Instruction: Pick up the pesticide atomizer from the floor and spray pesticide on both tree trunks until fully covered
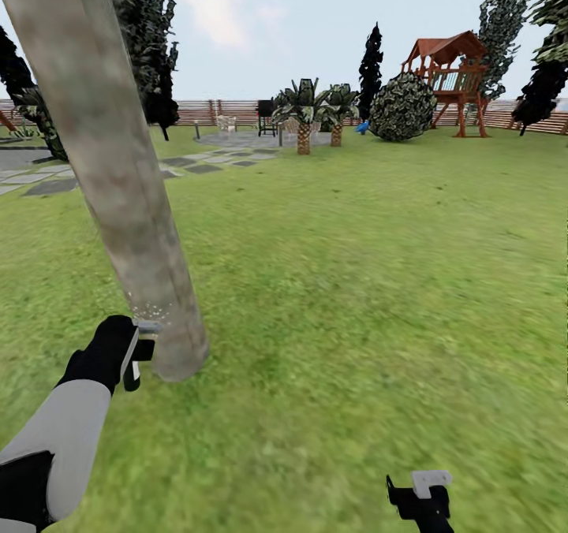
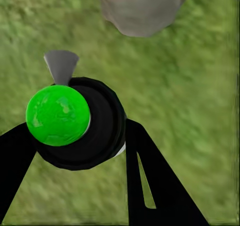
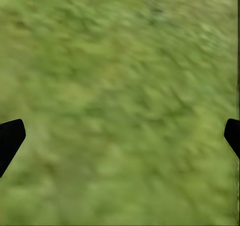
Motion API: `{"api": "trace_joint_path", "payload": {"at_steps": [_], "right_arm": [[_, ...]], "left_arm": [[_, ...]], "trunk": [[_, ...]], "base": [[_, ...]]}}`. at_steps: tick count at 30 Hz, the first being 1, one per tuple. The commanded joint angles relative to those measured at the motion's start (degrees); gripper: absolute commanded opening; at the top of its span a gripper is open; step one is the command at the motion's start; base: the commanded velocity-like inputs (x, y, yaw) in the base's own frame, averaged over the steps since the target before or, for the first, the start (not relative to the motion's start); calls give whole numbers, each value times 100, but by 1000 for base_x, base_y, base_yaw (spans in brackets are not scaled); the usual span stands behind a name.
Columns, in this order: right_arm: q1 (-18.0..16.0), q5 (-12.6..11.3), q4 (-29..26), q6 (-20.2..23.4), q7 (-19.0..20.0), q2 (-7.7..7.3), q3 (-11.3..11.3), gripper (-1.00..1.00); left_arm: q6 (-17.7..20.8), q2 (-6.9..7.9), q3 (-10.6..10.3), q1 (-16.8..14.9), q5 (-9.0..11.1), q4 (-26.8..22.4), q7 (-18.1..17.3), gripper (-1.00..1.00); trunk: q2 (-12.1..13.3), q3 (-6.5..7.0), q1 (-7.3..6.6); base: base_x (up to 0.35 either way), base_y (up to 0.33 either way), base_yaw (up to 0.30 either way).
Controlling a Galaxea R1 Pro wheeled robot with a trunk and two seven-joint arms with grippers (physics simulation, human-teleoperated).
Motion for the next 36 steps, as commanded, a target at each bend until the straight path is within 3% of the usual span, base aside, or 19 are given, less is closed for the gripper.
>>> {"api": "trace_joint_path", "payload": {"at_steps": [1, 15, 24, 36], "right_arm": [[-4, 61, 7, -17, -20, 4, -39, 100], [-4, 61, 7, -18, -25, 7, -39, 100], [-4, 61, 0, -20, -25, 25, -39, 100], [-4, 61, -1, -17, -16, 25, -39, 100]], "left_arm": [[38, -3, 15, -4, -48, -7, -40, -100], [74, 2, 23, -19, -38, 2, -42, -100], [74, 5, 23, -22, -37, 2, -42, -100], [59, 43, 31, 22, -31, 137, -42, -100]], "trunk": [[-2, -5, -1], [-2, -5, -1], [-2, -5, -1], [-2, -5, -1]], "base": [[17, -265, 0], [12, -273, 6], [91, -274, 226], [168, -250, 44]]}}
